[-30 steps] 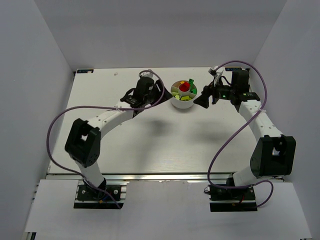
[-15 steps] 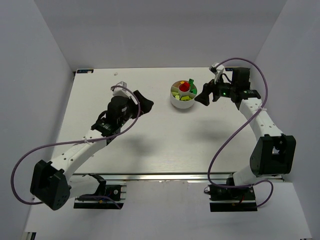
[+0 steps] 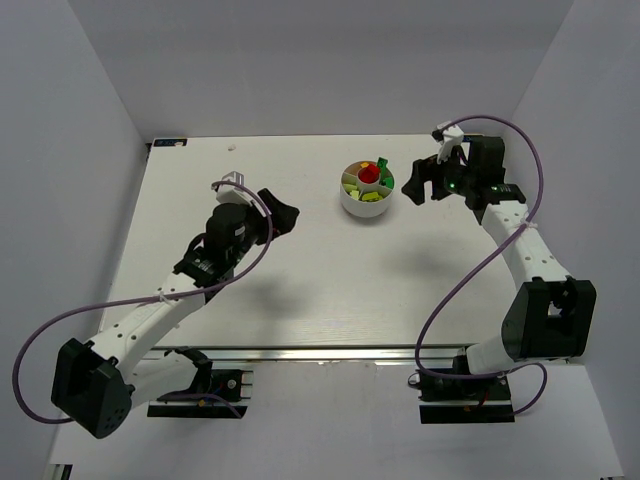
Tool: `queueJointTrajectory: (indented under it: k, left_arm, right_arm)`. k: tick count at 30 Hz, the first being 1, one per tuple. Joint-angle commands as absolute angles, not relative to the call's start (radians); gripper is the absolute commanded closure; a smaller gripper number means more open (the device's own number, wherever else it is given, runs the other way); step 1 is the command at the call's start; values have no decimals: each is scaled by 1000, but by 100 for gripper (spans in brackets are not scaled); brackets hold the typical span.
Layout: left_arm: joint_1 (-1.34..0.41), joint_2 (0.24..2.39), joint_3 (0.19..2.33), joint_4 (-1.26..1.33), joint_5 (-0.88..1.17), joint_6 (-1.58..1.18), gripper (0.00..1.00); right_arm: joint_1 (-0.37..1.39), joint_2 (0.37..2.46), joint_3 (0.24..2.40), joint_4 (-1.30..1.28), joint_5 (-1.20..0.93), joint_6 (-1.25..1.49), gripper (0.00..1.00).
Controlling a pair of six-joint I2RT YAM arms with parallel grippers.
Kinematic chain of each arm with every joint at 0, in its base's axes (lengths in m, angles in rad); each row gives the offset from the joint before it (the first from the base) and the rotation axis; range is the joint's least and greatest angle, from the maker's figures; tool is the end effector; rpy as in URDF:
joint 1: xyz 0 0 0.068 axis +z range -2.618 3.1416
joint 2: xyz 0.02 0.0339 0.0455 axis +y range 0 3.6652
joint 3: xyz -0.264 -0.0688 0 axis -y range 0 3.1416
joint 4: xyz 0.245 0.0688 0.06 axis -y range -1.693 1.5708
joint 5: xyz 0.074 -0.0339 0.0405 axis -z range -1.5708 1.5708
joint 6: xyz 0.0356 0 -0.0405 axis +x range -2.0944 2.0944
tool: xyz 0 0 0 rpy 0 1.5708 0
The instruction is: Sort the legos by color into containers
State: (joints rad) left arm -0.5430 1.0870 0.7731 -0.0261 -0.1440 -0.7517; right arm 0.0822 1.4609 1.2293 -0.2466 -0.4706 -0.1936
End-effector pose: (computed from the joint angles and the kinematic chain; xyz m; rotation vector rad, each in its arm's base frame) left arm 0.2182 -0.1257 0.2922 -0.3057 1.9529 -0.7281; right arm 0.3347 0.0438 0.3294 -0.5626 1.9370 0.4102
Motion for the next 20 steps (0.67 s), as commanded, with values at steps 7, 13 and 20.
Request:
queueJointTrajectory:
  k: [7,13,20]
  left_arm:
    - [-538,1035,775,-31,-172,-718,2]
    - [-538,1022,767,-34,-178,-719,2]
    - [-538,1009,767,-49,-178,-709,2]
  right_arm:
    - [69,1420,1204,-186,-356,-115,11]
    - [60,1417,1184,-170,-344,-110,11]
    - [54,1405,1141,-144,-318,-92,11]
